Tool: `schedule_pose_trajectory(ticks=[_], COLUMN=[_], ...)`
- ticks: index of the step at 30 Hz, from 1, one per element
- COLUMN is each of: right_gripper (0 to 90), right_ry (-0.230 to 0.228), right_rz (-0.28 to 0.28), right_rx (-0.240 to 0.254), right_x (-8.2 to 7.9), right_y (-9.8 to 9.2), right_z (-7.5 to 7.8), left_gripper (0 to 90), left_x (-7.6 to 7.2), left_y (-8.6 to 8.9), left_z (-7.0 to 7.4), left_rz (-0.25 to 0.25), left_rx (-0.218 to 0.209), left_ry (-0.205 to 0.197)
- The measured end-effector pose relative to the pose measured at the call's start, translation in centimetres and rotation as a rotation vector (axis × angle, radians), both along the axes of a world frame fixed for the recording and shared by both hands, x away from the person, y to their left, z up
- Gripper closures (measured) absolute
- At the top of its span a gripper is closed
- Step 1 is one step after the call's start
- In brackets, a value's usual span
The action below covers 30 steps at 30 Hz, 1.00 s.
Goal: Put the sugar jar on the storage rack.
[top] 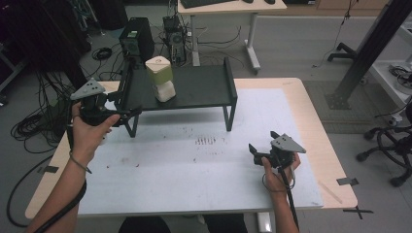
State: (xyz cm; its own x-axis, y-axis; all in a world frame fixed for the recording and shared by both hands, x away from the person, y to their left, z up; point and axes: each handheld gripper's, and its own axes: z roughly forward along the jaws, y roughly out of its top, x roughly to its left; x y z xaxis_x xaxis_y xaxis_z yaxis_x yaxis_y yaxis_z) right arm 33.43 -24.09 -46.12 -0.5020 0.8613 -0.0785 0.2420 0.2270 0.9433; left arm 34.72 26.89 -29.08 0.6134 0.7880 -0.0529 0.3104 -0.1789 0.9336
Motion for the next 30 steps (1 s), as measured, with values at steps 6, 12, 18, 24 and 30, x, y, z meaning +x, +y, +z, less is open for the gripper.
schedule_pose_trajectory(ticks=[6,12,18,24,30], right_gripper=[5.7,5.8,5.7,5.8,5.8], right_ry=[0.005,0.008,0.005,0.005,0.01], right_rz=[-0.002,-0.007,-0.014,-0.005,-0.007], right_rx=[-0.006,-0.007,-0.014,-0.028,-0.02], right_x=[0.0,0.0,-0.1,-0.1,-0.1], right_y=[0.1,0.1,0.1,0.2,0.2], right_z=[0.0,0.0,0.0,0.0,0.0], left_gripper=[6.9,6.9,7.0,7.0,6.9], left_x=[-1.3,-2.1,-2.8,-3.3,-3.6], left_y=[0.3,0.5,0.5,0.5,0.5], left_z=[-1.3,-2.7,-4.4,-5.5,-6.4], left_rz=[0.004,0.008,-0.002,0.001,-0.008], left_rx=[-0.003,-0.009,-0.007,-0.017,-0.002], left_ry=[0.009,0.018,0.019,0.018,0.021])
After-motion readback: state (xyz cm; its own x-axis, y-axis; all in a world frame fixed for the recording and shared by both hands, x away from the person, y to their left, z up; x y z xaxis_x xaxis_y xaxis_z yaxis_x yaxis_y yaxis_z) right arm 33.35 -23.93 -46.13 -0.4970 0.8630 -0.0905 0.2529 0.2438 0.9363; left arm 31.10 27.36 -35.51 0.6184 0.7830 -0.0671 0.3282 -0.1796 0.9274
